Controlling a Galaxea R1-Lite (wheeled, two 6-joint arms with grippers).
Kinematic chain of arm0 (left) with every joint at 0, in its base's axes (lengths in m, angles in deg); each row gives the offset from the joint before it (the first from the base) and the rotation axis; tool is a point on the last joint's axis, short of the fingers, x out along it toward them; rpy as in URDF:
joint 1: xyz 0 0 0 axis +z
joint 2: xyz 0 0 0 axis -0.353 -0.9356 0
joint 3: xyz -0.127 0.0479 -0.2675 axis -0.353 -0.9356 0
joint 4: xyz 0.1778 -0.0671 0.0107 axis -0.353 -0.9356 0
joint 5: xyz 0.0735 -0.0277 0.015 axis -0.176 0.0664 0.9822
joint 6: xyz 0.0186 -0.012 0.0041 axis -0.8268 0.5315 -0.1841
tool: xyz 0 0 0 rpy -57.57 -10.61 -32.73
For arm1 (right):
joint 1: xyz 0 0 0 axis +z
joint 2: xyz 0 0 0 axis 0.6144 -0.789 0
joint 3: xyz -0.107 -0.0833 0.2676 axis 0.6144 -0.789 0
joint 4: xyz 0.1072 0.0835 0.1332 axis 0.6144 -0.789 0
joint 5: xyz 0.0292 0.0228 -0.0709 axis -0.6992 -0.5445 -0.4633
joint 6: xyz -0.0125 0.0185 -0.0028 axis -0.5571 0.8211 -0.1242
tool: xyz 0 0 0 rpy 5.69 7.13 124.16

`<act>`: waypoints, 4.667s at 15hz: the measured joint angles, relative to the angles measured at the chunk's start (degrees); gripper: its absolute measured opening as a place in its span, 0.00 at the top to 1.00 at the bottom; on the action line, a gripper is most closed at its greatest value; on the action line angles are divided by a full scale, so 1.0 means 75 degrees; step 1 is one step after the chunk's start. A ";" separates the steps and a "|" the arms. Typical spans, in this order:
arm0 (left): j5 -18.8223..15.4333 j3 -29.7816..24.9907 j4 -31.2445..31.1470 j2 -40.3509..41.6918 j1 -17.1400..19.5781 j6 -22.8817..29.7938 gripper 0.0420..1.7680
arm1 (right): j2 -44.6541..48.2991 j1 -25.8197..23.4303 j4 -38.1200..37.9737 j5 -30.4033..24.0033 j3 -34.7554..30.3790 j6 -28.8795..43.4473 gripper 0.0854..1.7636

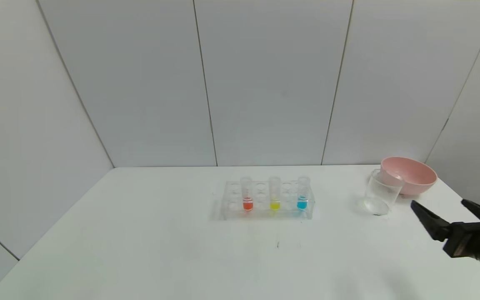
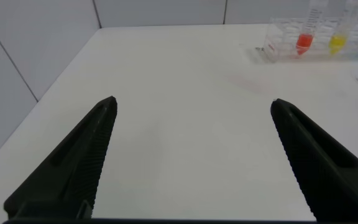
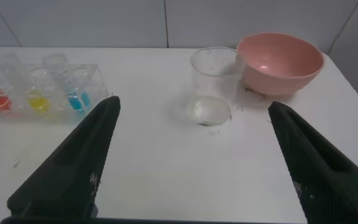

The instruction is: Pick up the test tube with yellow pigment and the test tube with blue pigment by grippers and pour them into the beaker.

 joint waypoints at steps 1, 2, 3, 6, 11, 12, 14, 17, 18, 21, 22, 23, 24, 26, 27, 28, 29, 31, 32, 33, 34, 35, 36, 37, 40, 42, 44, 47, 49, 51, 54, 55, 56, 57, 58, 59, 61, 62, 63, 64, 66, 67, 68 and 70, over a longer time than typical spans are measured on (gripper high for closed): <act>0.0000 0.0000 0.0000 0.0000 0.0000 -0.0003 0.00 | -0.0600 0.0598 0.0569 0.0582 -0.0041 0.0065 0.03; 0.0000 0.0000 0.0000 0.0000 0.0000 0.0000 0.00 | -0.1177 0.1213 0.1149 0.1209 -0.0063 0.0120 0.03; 0.0003 0.0000 0.0000 0.0000 0.0000 -0.0003 0.00 | -0.1775 0.1851 0.1747 0.1796 -0.0067 0.0154 0.03; 0.0003 0.0000 0.0000 0.0000 0.0000 0.0000 0.00 | -0.3261 0.3565 0.2597 0.3241 0.0213 0.0288 0.03; -0.0003 0.0000 0.0000 0.0000 0.0000 0.0000 0.00 | -0.4826 0.4751 0.2719 0.3839 0.1856 0.0302 0.03; 0.0000 0.0000 0.0000 0.0000 0.0000 0.0000 0.00 | -0.5075 0.4800 0.2653 0.3844 0.2209 0.0296 0.03; 0.0000 0.0000 0.0000 0.0000 0.0000 0.0000 0.00 | -0.5442 0.4829 0.2419 0.3844 0.2792 0.0275 0.03; 0.0003 0.0000 0.0000 0.0000 0.0000 0.0000 0.00 | -0.5770 0.4723 0.1838 0.3797 0.3657 0.0169 0.03; 0.0000 0.0000 0.0000 0.0000 0.0000 -0.0003 0.00 | -0.5825 0.4686 0.1612 0.3771 0.3940 0.0161 0.03; -0.0003 0.0000 0.0000 0.0000 0.0000 -0.0003 0.00 | -0.5913 0.4593 0.0988 0.3686 0.4745 0.0158 0.03; 0.0003 0.0000 0.0000 0.0000 0.0000 0.0000 0.00 | -0.5947 0.4554 0.0809 0.3683 0.5013 0.0158 0.03; 0.0000 0.0000 0.0000 0.0000 0.0000 0.0000 0.00 | -0.5990 0.4512 0.0660 0.3677 0.5281 0.0158 0.03; 0.0003 0.0000 0.0000 0.0000 0.0000 0.0000 0.00 | -0.6047 0.4462 0.0519 0.3669 0.5557 0.0158 0.03; 0.0003 0.0000 0.0000 0.0000 0.0000 0.0000 0.00 | -0.6196 0.4363 0.0276 0.3657 0.5991 0.0158 0.03; 0.0000 0.0000 0.0000 0.0000 0.0000 0.0000 0.00 | -0.6298 0.4311 0.0241 0.3604 0.6173 0.0158 0.03; 0.0000 0.0000 0.0000 0.0000 0.0000 0.0000 0.00 | -0.6402 0.4260 0.0219 0.3566 0.6324 0.0158 0.03; 0.0000 0.0000 0.0000 0.0000 0.0000 0.0000 0.00 | -0.6511 0.4208 0.0208 0.3548 0.6479 0.0158 0.03; 0.0000 0.0000 0.0000 0.0000 0.0000 0.0000 0.00 | -0.6715 0.4086 0.0182 0.3454 0.6770 0.0109 0.03; 0.0003 0.0000 0.0000 0.0000 0.0000 -0.0003 0.00 | -0.6799 0.4031 0.0174 0.3405 0.6892 0.0076 0.03; 0.0000 0.0000 0.0000 0.0000 0.0000 0.0000 0.00 | -0.6877 0.3981 0.0164 0.3348 0.7009 0.0034 0.03; 0.0003 0.0000 0.0000 0.0000 0.0000 0.0000 0.00 | -0.6942 0.3951 0.0145 0.3296 0.7101 0.0018 0.03; 0.0000 0.0000 0.0000 0.0000 0.0000 0.0000 0.00 | -0.7001 0.3920 0.0076 0.3223 0.7189 0.0015 0.03; 0.0000 0.0000 0.0000 0.0000 0.0000 0.0000 0.00 | -0.7053 0.3888 -0.0005 0.3183 0.7277 0.0008 0.03; 0.0003 0.0000 0.0000 0.0000 0.0000 -0.0003 0.00 | -0.7108 0.3859 -0.0029 0.3171 0.7355 0.0008 0.03; 0.0003 0.0000 0.0000 0.0000 0.0000 0.0000 0.00 | -0.7259 0.3821 -0.0049 0.3168 0.7534 0.0003 0.03; 0.0003 0.0000 0.0000 0.0000 0.0000 0.0000 0.00 | -0.7342 0.3774 -0.0023 0.3165 0.7600 -0.0029 0.03; 0.0000 0.0000 0.0000 0.0000 0.0000 0.0000 0.00 | -0.7387 0.3730 0.0010 0.3059 0.7623 -0.0033 0.03; 0.0003 0.0000 0.0000 0.0000 0.0000 0.0000 0.00 | -0.7443 0.3719 0.0010 0.3007 0.7636 -0.0033 0.33; -0.0003 0.0000 0.0000 0.0000 0.0000 -0.0003 0.00 | -0.7446 0.3753 0.0007 0.3007 0.7579 -0.0033 0.48; 0.0003 0.0000 0.0000 0.0000 0.0000 0.0000 0.00 | -0.7446 0.3756 0.0010 0.3001 0.7566 -0.0033 0.60; 0.0003 0.0000 0.0000 0.0000 0.0000 -0.0003 0.00 | -0.7428 0.3748 0.0000 0.3012 0.7553 -0.0036 0.76; 0.0000 0.0000 0.0000 0.0000 0.0000 -0.0003 0.00 | -0.7412 0.3738 0.0000 0.3012 0.7553 -0.0033 0.76; -0.0003 0.0000 0.0000 0.0000 0.0000 -0.0003 0.00 | -0.7383 0.3730 0.0007 0.3007 0.7545 -0.0033 0.76; -0.0003 0.0000 0.0000 0.0000 0.0000 -0.0003 0.00 | -0.7327 0.3727 0.0011 0.3004 0.7539 -0.0029 0.76; 0.0000 0.0000 0.0000 0.0000 0.0000 0.0000 0.00 | -0.7236 0.3730 0.0015 0.3004 0.7534 -0.0036 0.76; 0.0000 0.0000 0.0000 0.0000 0.0000 0.0000 0.00 | -0.7108 0.3748 -0.0003 0.3004 0.7524 -0.0055 0.76; 0.0000 0.0000 0.0000 0.0000 0.0000 0.0000 0.00 | -0.6781 0.3803 -0.0033 0.3001 0.7516 -0.0306 0.76; 0.0003 0.0000 0.0000 0.0000 0.0000 0.0000 0.00 | -0.6612 0.3841 -0.0055 0.2994 0.7513 -0.0390 0.76; 0.0000 0.0000 0.0000 0.0000 0.0000 0.0000 0.00 | -0.6435 0.3885 -0.0128 0.2989 0.7509 -0.0447 0.76; 0.0000 0.0000 0.0000 0.0000 0.0000 -0.0003 0.00 | -0.6289 0.3917 -0.0234 0.2997 0.7501 -0.0462 0.76; 0.0000 0.0000 0.0000 0.0000 0.0000 -0.0003 0.00 | -0.6094 0.3961 -0.0310 0.2997 0.7483 -0.0470 0.76; 0.0000 0.0000 -0.0003 0.0000 0.0000 -0.0003 0.00 | -0.6038 0.3966 -0.0314 0.2994 0.7467 -0.0470 0.76; 0.0003 0.0000 0.0000 0.0000 0.0000 0.0000 0.00 | -0.6006 0.3976 -0.0325 0.2994 0.7453 -0.0473 0.76; 0.0000 0.0000 0.0000 0.0000 0.0000 0.0000 0.00 | -0.5957 0.3977 -0.0333 0.2992 0.7438 -0.0479 0.76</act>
